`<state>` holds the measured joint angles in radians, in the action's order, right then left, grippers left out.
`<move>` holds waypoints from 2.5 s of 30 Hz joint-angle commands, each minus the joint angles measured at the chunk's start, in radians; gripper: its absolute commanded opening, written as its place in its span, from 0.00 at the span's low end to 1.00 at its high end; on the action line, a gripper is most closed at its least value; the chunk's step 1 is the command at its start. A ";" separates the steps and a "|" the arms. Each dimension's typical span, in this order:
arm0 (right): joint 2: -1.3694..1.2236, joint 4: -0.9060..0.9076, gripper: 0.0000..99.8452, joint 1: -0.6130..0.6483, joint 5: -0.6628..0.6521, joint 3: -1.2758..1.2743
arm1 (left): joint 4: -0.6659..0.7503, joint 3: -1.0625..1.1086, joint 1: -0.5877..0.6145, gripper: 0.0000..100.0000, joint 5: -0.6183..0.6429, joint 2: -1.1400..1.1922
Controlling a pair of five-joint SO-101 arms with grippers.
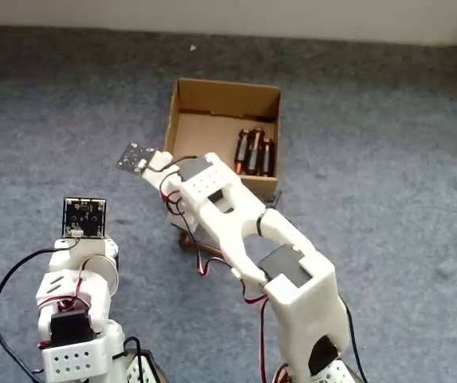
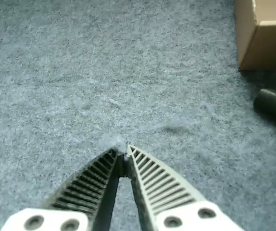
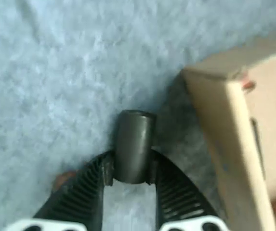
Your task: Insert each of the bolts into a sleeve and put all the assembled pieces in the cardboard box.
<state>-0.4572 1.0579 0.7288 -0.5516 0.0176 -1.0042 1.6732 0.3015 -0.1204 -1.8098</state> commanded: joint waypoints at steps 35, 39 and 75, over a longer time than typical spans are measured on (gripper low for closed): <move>0.845 -0.013 0.08 -0.283 -0.006 -0.906 | 0.020 -0.004 0.004 0.01 -0.006 -0.007; 0.845 -0.027 0.12 -0.283 -0.006 -0.906 | 0.020 -0.004 0.007 0.01 -0.008 -0.007; 0.863 -0.196 0.01 -0.271 -0.005 -1.115 | 0.020 -0.004 0.005 0.01 -0.008 -0.007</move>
<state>0.3974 0.7971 0.4496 -0.5547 -1.1239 -1.0042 1.6732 0.3015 -0.1204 -1.8098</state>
